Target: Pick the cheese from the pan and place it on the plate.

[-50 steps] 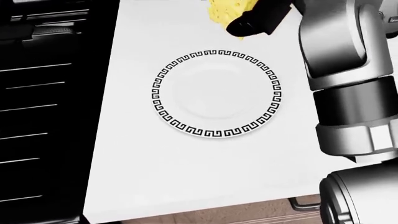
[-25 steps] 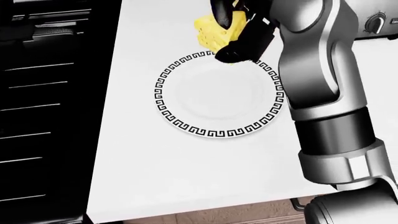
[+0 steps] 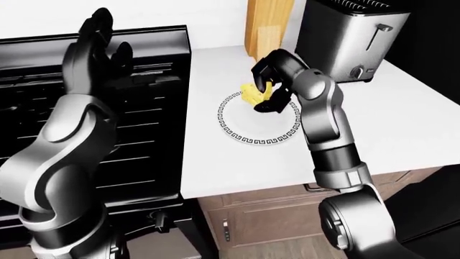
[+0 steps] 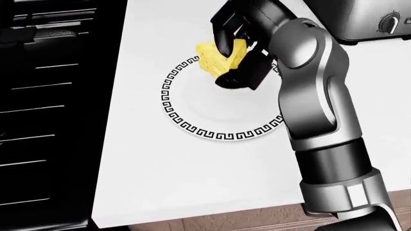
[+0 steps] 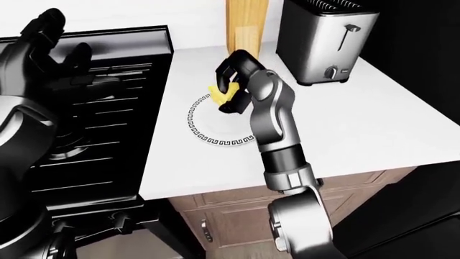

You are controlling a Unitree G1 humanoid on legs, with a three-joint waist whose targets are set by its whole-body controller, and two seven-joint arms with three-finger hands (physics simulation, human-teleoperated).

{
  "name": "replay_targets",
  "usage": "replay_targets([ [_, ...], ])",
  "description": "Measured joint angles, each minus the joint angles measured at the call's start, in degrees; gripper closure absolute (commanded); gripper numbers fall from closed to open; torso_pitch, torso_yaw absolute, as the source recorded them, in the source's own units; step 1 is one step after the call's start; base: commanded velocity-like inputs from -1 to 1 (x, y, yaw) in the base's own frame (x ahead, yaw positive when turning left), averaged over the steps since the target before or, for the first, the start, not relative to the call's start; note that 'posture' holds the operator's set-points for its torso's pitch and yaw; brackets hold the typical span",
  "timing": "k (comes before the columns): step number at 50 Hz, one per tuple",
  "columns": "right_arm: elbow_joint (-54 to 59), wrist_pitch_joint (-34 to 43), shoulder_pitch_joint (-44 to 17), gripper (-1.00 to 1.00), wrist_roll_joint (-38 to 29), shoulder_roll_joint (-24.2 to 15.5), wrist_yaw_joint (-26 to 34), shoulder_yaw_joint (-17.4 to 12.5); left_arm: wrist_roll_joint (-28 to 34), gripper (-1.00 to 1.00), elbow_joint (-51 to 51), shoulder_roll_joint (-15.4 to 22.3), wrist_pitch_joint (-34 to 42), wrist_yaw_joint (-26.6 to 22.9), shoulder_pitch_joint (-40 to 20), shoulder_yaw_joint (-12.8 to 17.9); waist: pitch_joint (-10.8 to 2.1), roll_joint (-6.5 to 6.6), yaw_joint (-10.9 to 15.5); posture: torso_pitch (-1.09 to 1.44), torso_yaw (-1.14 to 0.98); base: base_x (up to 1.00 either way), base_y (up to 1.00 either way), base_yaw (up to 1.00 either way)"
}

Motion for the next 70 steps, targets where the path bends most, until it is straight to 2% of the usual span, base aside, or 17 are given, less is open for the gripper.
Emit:
replay_targets([
  [29, 4.74, -3.45, 2.48, 1.0, 2.77, 0.59, -5.74, 0.01, 0.34, -1.0, 0.16, -0.16, -0.18, -0.29, 0.05, -0.05, -0.37, -0.16, 0.03, 0.0, 0.0, 0.0, 0.0, 0.0],
  [39, 3.89, -2.87, 3.26, 0.99, 3.02, 1.04, -5.61, 0.51, 0.78, -1.0, 0.62, -0.31, -0.42, -0.66, 0.23, -0.21, -0.31, -0.17, 0.06, 0.0, 0.0, 0.0, 0.0, 0.0],
  [44, 3.37, -3.32, 4.41, 0.91, 2.98, 1.35, -5.86, 0.49, 0.81, -1.0, 0.43, -0.23, -0.46, -0.68, 0.22, 0.03, -0.43, -0.26, 0.1, 0.0, 0.0, 0.0, 0.0, 0.0],
  [45, 3.21, -3.26, 4.67, 0.73, 2.98, 1.4, -5.83, 0.53, 0.81, -1.0, 0.38, -0.23, -0.46, -0.65, 0.2, 0.06, -0.43, -0.26, 0.1, 0.0, 0.0, 0.0, 0.0, 0.0],
  [48, 3.1, -2.97, 4.97, 0.58, 2.95, 1.41, -5.58, 0.62, 0.93, -1.0, 0.48, -0.28, -0.66, -0.69, 0.23, -0.1, -0.38, -0.22, 0.12, 0.0, 0.0, 0.0, 0.0, 0.0],
  [64, 2.82, -3.68, 5.89, 0.56, 2.79, 0.94, -5.8, 0.36, 0.97, -1.0, 0.34, -0.41, -0.28, -0.67, 0.12, -0.15, -0.5, -0.24, 0.11, 0.0, 0.0, 0.0, 0.0, 0.0],
  [68, 3.19, -3.97, 5.98, 0.4, 2.81, 0.87, -6.17, 0.14, 0.96, -1.0, 0.26, -0.43, -0.22, -0.64, 0.15, -0.11, -0.51, -0.27, 0.09, 0.0, 0.0, 0.0, 0.0, 0.0],
  [70, 3.33, -3.92, 6.01, 0.15, 2.77, 0.89, -6.24, 0.19, 0.96, -1.0, 0.23, -0.41, -0.21, -0.63, 0.15, -0.11, -0.5, -0.27, 0.08, 0.0, 0.0, 0.0, 0.0, 0.0],
])
